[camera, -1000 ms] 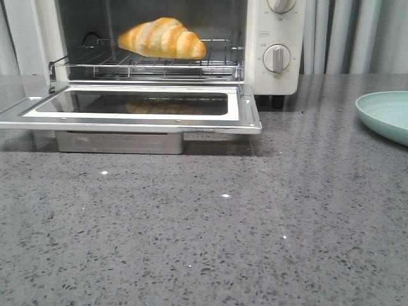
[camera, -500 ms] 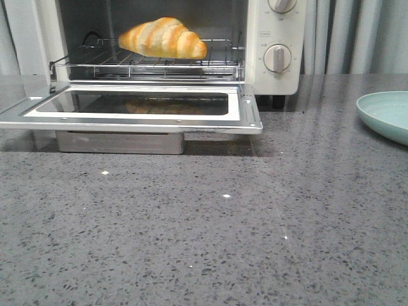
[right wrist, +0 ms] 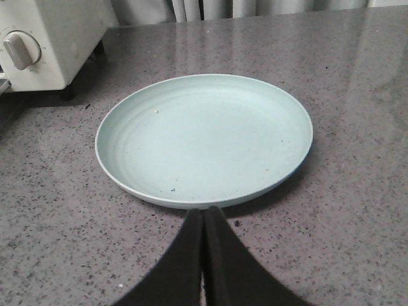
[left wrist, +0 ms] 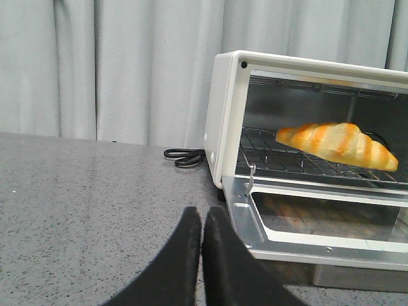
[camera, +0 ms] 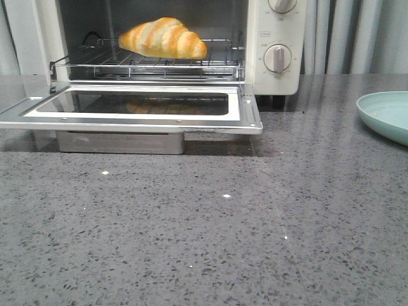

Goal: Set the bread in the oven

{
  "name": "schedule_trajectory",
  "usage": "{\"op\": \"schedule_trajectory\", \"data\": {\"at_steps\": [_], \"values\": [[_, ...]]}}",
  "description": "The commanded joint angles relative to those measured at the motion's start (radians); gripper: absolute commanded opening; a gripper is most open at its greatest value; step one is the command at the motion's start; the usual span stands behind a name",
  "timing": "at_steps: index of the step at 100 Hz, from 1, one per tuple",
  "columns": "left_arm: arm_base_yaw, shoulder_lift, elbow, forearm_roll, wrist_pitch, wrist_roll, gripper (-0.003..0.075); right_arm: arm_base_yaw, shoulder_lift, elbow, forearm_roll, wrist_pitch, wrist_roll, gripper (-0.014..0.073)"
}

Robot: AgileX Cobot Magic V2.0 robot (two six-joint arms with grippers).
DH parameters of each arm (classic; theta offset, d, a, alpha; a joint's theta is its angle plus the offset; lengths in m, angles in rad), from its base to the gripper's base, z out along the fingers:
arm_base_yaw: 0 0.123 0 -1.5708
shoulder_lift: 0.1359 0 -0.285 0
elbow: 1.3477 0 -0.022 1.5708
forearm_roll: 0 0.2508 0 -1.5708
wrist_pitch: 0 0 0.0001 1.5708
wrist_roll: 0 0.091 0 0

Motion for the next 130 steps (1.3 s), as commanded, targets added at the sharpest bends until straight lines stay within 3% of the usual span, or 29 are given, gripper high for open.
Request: {"op": "schedule_trajectory", "data": {"at_steps": [1,28,57,130], "values": [[-0.001,-0.024,0.020,-0.003,-0.069,0.002,-0.0021,-0.019,-0.012,0.026,-0.005,-0.132,-0.026,-0.0067],[-0.001,-0.024,0.020,-0.003,-0.069,0.002,-0.0021,-0.023,-0.106,0.175,-0.004,-0.271,-0.029,-0.0067],[-0.001,-0.024,0.020,-0.003,-0.069,0.002,-0.0021,-0.023,-0.169,0.258,-0.004,-0.329,-0.029,-0.0067],[-0.001,-0.024,0.020,-0.003,-0.069,0.002,-0.0021,-0.025,-0.175,0.257,-0.006,-0.208,-0.084,-0.0067]]}}
